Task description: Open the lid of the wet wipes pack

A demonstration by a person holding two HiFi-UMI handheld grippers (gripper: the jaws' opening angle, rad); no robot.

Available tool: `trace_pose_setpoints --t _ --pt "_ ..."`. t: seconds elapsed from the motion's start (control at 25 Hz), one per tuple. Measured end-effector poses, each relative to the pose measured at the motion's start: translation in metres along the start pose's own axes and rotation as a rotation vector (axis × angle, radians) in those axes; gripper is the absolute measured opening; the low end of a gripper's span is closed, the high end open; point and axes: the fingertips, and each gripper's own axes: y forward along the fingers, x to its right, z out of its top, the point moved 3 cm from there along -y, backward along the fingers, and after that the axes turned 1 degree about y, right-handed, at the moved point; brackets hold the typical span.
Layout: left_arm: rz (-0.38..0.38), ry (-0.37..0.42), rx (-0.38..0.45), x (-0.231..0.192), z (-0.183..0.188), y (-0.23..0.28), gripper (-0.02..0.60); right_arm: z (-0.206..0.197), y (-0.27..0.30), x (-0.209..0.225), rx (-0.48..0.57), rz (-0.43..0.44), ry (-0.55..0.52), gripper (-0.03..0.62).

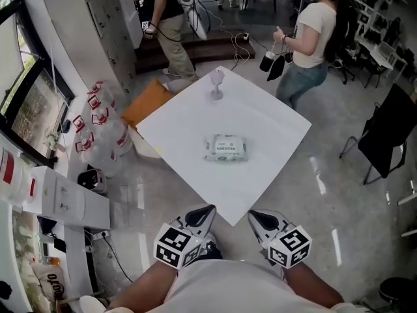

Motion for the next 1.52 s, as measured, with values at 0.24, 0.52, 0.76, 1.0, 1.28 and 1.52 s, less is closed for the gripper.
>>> trace_pose_setpoints --t 0.24,0.52,0.76,1.0,1.28,1.52 --pt "-0.03 0.017 -0.005 -0.056 0.016 0.017 0.0 0.028 0.049 0.016 -0.01 -0.036 -0.024 0.008" --pt "-0.06 0.047 -0.023 -0.098 0.023 0.03 0.0 0.045 0.085 0.03 0.006 -0.074 0.008 0.008" --pt "-0.062 0.032 -0.011 -0.115 0.029 0.038 0.0 0.056 0.103 0.042 -0.011 -0.072 -0.007 0.008" --pt "-0.005 0.003 0.015 -0.127 0.035 0.042 0.0 0.074 0.114 0.059 -0.012 -0.037 -0.043 0.008" --pt "0.088 -0.054 0.025 -0.129 0.038 0.052 0.0 0.082 0.126 0.084 -0.045 0.039 -0.071 0.008" --pt "0.143 -0.072 0.02 -0.121 0.039 0.066 0.0 0.084 0.131 0.103 -0.062 0.083 -0.149 0.008"
